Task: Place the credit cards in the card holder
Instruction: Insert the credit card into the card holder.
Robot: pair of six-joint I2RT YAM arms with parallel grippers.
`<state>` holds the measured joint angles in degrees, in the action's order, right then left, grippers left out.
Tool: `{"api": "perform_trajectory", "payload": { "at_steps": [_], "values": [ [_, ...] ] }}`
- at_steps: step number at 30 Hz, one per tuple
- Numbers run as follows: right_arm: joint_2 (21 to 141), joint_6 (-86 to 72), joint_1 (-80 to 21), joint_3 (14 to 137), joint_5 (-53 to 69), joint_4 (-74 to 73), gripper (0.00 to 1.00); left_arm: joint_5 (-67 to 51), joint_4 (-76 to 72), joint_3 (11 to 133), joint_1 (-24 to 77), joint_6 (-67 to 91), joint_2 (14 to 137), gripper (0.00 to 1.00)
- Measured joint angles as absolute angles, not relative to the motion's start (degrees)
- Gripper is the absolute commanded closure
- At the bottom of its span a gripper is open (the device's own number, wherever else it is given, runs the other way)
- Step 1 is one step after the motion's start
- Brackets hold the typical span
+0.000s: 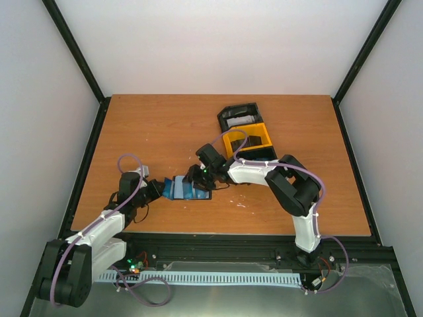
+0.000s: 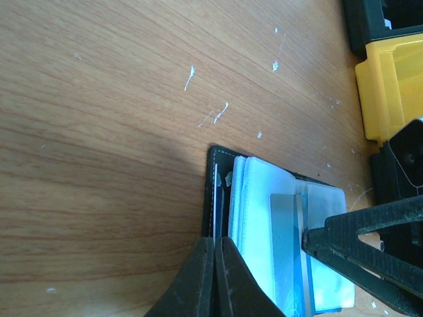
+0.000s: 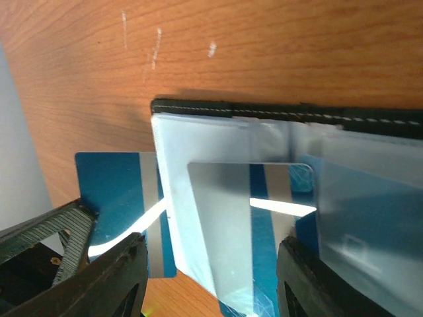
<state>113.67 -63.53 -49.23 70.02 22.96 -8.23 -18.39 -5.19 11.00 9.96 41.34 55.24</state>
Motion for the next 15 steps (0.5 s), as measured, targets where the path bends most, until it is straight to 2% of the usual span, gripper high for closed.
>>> {"api": "perform_trajectory", "payload": {
  "at_steps": [7,15],
  "values": [
    [113.43,-61.71,-49.25,70.02,20.82,-7.35,0.50,-18.50,-5.21,11.07,9.96,41.32,55.29,0.99],
    [107.26,-47.37,-51.62,70.83,11.79,-19.51,0.56,-18.96,-4.93,11.66,9.96,40.93,55.29,0.99]
  ]
}}
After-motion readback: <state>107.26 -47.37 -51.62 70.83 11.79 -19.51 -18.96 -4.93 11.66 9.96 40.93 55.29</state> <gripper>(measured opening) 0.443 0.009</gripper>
